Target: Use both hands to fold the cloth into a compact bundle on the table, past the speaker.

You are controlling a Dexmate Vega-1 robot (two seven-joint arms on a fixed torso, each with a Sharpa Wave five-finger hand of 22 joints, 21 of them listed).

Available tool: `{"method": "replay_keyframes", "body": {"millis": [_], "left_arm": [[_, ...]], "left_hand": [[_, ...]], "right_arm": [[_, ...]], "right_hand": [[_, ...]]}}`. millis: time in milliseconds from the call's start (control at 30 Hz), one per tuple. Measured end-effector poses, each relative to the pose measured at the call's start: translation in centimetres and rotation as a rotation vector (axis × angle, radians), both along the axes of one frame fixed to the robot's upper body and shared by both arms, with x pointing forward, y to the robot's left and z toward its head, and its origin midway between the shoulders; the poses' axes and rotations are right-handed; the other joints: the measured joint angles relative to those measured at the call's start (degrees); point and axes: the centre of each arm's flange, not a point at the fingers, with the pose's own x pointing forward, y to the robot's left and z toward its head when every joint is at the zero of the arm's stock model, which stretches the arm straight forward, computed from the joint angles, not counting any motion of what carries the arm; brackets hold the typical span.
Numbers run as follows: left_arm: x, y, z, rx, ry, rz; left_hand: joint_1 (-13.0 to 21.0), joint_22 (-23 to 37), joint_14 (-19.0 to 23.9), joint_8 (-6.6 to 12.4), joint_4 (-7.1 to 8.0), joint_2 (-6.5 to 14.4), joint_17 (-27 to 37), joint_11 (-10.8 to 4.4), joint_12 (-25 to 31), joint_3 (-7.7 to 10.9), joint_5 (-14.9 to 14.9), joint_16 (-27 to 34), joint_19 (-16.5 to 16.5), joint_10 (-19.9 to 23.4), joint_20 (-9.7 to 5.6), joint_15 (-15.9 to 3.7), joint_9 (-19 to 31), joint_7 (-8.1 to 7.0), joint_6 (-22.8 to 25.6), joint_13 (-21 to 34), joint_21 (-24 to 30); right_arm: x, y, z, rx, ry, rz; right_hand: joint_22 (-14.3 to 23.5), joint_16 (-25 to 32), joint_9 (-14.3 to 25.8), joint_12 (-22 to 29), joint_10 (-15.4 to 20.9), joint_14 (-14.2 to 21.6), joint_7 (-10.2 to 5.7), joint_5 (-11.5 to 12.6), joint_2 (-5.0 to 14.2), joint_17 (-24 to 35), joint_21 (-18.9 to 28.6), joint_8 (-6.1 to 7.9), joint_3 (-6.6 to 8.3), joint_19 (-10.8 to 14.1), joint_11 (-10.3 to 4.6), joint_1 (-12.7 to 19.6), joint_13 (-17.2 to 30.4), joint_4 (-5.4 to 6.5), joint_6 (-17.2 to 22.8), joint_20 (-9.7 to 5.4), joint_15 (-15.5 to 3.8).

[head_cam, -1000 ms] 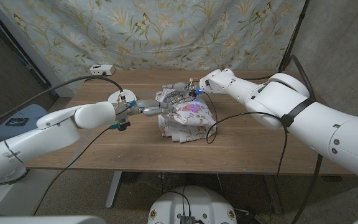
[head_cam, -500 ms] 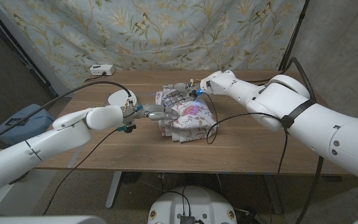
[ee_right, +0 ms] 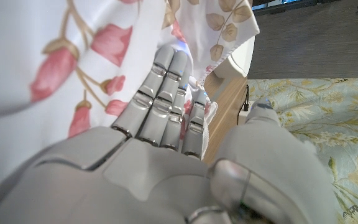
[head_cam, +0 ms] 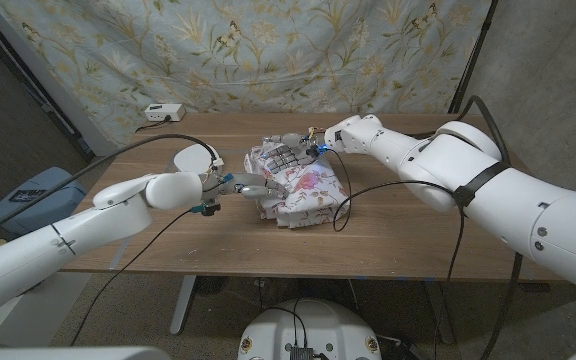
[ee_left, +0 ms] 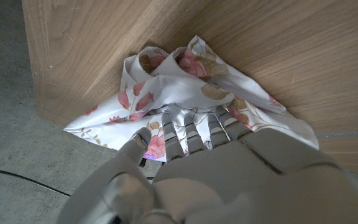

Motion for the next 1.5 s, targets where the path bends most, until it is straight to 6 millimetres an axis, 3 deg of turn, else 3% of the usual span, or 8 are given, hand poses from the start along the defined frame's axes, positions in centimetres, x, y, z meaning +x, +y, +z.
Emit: {"method": "replay_keyframes", "body": {"millis": [67, 500, 867, 1000, 1133, 1500], "left_arm": [[0.2, 0.1, -0.1, 0.015, 0.007, 0.012], [1.0, 0.6, -1.2, 0.068, 0.047, 0.044], [1.6, 1.0, -2.0, 0.082, 0.079, 0.053], [1.7, 1.1, -2.1, 0.082, 0.082, 0.051], [1.9, 1.4, -2.1, 0.083, 0.082, 0.052], [2.2, 1.7, -2.1, 0.085, 0.081, 0.052]], "left_hand": [[-0.1, 0.0, -0.2, 0.00, 0.07, -0.1, 0.0, 0.00, 0.0, 0.09, 0.0, 0.0, 0.0, 0.0, 0.00, -0.23, 0.0, 0.00, 0.0, 0.0, -0.2], [-0.1, -0.2, -0.2, 0.00, 0.54, -0.1, -0.1, -0.01, -0.4, 0.10, 0.0, 0.0, -0.4, 0.0, 0.01, -0.21, 0.0, 0.00, 0.0, -0.1, -0.5], [-0.4, -0.2, -0.2, -0.03, 0.53, 0.1, 0.0, -0.01, -0.4, 0.10, 0.0, 0.0, -0.6, 0.0, -0.10, -0.21, 0.0, 0.00, 0.0, -0.1, -0.7], [-0.4, -0.1, -0.2, -0.30, 0.53, 0.1, 0.0, -0.01, -0.4, 0.10, 0.0, -0.2, -0.6, 0.0, -0.11, -0.21, 0.0, 0.00, 0.0, -0.1, -0.8], [-0.4, -0.1, -0.2, -0.30, 0.53, 0.1, 0.0, -0.01, -0.4, 0.10, 0.0, -0.2, -0.6, 0.0, -0.11, -0.21, 0.0, 0.00, 0.0, -0.1, -0.9], [-0.4, -0.1, -0.2, -0.30, 0.52, 0.1, -0.2, -0.01, -0.5, 0.10, 0.0, -0.2, -0.7, 0.0, -0.21, -0.21, 0.0, 0.00, 0.0, -0.1, -0.8]], "right_arm": [[-0.1, -0.3, 0.3, 0.005, 0.008, 0.009], [-1.1, -1.2, 2.3, 0.025, 0.029, 0.116], [-2.3, -1.9, 4.1, 0.042, -0.003, 0.178], [-3.0, -1.9, 5.1, 0.038, -0.047, 0.201], [-3.5, -2.0, 5.9, 0.030, -0.101, 0.221], [-5.1, -2.1, 7.5, -0.048, -0.305, 0.261]], "right_hand": [[0.0, 0.0, 0.0, 0.0, 0.0, 0.0, 0.70, 0.4, 0.13, 0.0, -0.1, 0.00, 0.06, -0.2, 0.00, 0.1, 0.1, 0.06, 0.1, -0.04, 0.00], [0.0, 0.0, -0.3, -0.4, 0.0, -0.6, 1.55, 0.7, 0.66, 0.0, -0.5, 0.00, 0.23, -0.2, 0.00, 0.7, 0.1, -0.11, 1.0, -0.02, 0.01], [0.0, 0.0, -0.3, -0.9, -0.3, -0.8, 3.46, 0.9, 1.11, -0.3, -1.1, -0.45, 0.47, -0.5, -0.30, 1.1, 0.1, -0.35, -0.8, -0.40, 0.23], [0.0, 0.0, -0.3, -2.0, -1.5, -3.2, 4.13, 1.3, 1.41, -0.5, -2.5, -1.08, 0.47, -2.6, -0.68, 1.4, 0.0, -0.35, -1.6, -0.87, 0.09], [0.0, -0.5, -0.3, -3.0, -2.7, -5.4, 3.73, 1.3, 1.95, -0.5, -3.7, -1.11, 0.46, -4.9, -1.02, 1.3, -0.2, -0.35, -2.8, -1.05, 0.13], [0.0, -1.6, -0.5, -6.3, -6.0, -11.4, 5.07, 1.3, 2.39, -1.7, -5.8, -1.90, 0.29, -7.4, -3.99, 0.9, -1.5, -0.18, -7.2, -2.28, -0.03]]}}
